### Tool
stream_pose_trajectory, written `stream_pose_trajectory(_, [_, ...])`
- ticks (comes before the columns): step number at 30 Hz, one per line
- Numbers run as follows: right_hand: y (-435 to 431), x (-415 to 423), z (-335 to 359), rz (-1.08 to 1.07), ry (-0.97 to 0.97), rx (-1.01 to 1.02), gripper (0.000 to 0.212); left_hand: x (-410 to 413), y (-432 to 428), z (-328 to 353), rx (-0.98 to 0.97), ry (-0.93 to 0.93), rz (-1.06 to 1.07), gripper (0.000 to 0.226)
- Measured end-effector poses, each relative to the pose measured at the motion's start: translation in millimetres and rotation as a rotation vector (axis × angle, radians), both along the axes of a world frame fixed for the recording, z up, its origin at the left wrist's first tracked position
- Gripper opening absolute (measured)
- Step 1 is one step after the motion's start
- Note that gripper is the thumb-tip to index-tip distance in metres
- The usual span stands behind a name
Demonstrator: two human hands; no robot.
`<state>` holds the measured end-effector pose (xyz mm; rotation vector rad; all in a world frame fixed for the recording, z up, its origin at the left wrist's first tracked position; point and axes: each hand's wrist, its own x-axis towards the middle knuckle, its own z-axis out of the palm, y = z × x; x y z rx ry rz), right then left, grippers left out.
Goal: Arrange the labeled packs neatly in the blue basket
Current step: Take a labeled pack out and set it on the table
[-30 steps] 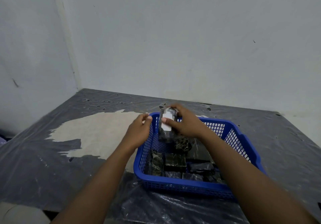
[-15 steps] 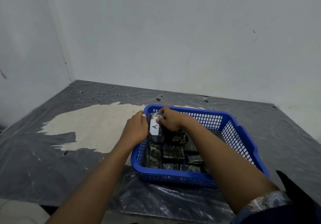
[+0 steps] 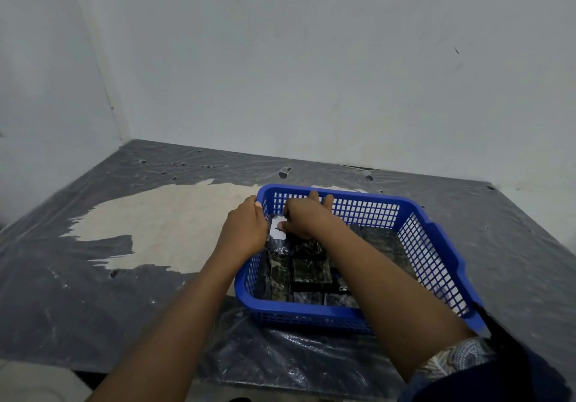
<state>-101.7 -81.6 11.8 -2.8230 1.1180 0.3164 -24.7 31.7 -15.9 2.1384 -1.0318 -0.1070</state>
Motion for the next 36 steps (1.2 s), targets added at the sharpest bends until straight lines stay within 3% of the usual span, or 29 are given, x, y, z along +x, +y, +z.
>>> stream_pose_trajectory(7, [-9, -33, 10, -0.032, -0.41, -0.033, 0.05, -1, 0, 2, 0.022, -0.011, 0.003, 0.037])
stream_pose_trajectory(11, [1, -59, 4, -0.154, -0.251, 0.108, 0.109, 0, 0, 0, 0.037, -0.018, 0.005, 0.039])
stream_pose_trajectory(13, [10, -66, -5, -0.171, -0.219, 0.175, 0.122, -1, 1, 1, 0.037, -0.021, 0.008, 0.039])
stream_pose_trajectory(17, [14, -75, -11, -0.188, -0.328, 0.225, 0.109, -5, 6, 3, 0.046, -0.042, 0.016, 0.043])
stream_pose_trajectory(20, [8, -89, -1, -0.24, -0.579, 0.259, 0.074, -6, 10, 4, 0.041, -0.121, 0.056, 0.045])
stream_pose_trajectory(23, [-3, -112, 13, -0.348, -0.885, 0.394, 0.039, -8, 14, 8, -0.046, -0.347, -0.006, 0.045])
stream_pose_trajectory(25, [-10, -125, 16, -0.43, -1.07, 0.659, 0.03, -9, 13, 13, -0.104, -0.543, -0.139, 0.048])
stream_pose_trajectory(28, [-8, -138, 18, -0.556, -1.263, 1.058, 0.033, -11, 13, 26, -0.143, -0.766, -0.383, 0.06])
stream_pose_trajectory(33, [4, -135, 18, -0.577, -1.194, 1.157, 0.041, -24, 13, 42, -0.068, -1.109, -0.549, 0.081])
stream_pose_trajectory(36, [17, -130, 18, -0.518, -1.126, 1.213, 0.052, -24, 21, 46, -0.156, -1.13, -0.566, 0.073])
